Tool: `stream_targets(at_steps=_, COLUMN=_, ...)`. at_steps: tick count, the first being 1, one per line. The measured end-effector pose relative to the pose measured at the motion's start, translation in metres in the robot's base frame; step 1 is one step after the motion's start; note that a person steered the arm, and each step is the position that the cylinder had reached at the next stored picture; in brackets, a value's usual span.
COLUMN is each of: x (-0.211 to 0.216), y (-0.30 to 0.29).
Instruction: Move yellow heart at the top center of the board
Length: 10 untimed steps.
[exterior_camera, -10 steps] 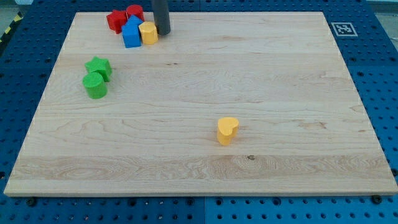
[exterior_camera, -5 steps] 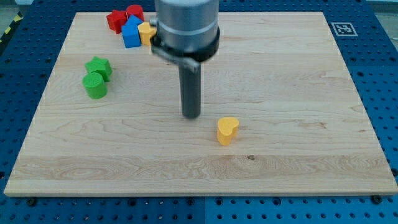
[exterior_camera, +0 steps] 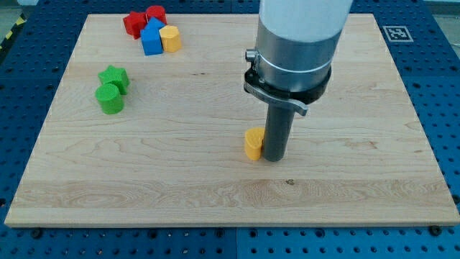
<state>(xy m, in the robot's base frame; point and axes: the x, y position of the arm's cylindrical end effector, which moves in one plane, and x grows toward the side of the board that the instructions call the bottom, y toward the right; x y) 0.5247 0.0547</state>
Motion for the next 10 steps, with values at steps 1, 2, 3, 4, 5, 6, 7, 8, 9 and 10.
stream_targets(at_steps=1, x=-0.002, y=-0.009)
stream_targets(at_steps=2, x=-0.002, y=-0.027)
stream_targets(at_steps=3, x=-0.006, y=-0.039)
stream_targets(at_steps=4, x=-0.011, y=-0.039)
stream_targets(at_steps=5, x=-0.011, y=-0.039)
stream_targets(at_steps=6, x=-0.011, y=-0.041)
stream_targets(at_steps=7, x=-0.017, y=-0.041)
stream_targets(at_steps=8, x=-0.017, y=-0.043)
stream_targets(at_steps=9, x=-0.013, y=-0.075)
stream_targets(at_steps=10, x=-0.006, y=-0.099)
